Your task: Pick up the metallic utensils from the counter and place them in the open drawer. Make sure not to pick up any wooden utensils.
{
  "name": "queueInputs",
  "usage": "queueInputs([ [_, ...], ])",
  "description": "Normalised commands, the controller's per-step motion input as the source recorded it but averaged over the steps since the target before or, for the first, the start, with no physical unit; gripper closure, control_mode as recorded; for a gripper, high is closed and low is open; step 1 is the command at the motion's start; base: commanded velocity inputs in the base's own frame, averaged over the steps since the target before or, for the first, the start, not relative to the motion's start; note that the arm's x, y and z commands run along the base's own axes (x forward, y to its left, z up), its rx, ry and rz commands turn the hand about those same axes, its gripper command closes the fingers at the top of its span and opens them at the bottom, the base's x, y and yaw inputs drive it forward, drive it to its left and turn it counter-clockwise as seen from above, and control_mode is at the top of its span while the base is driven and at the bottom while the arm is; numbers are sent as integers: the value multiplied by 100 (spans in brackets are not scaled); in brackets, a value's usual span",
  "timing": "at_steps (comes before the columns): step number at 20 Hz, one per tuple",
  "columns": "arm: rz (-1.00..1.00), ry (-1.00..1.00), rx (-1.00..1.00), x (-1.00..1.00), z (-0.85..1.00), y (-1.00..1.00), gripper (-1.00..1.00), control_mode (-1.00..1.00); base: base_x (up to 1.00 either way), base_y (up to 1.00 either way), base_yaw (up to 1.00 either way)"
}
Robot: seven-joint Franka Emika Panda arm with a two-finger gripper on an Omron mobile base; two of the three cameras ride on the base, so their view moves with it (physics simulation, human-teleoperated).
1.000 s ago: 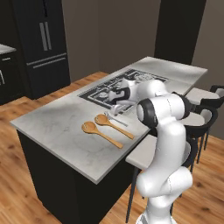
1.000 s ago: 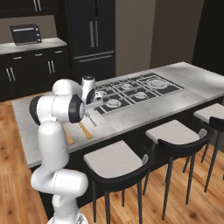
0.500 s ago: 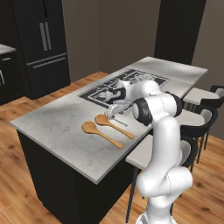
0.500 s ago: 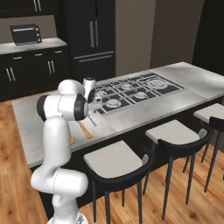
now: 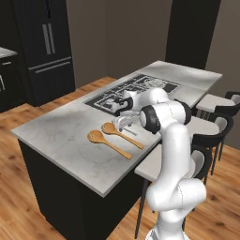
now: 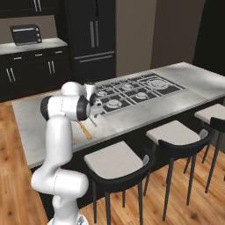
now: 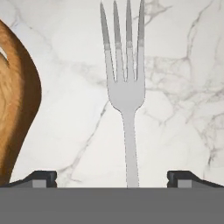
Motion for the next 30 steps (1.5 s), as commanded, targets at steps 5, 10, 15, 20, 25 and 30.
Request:
queueInputs([
  [5,0,0,0,21,-19,0,-100,-100,0,0,0],
  [10,1,0,0,26,-22,0,-100,-100,0,0,0],
  [15,0,0,0,28,-31,0,-100,-100,0,0,0],
  [20,1,0,-6,5,-56,2,-100,-100,0,0,0],
  [25,1,0,-9,0,-79,14,-100,-100,0,0,0],
  [30,1,1,-1,0,-77,18,100,-100,0,0,0],
])
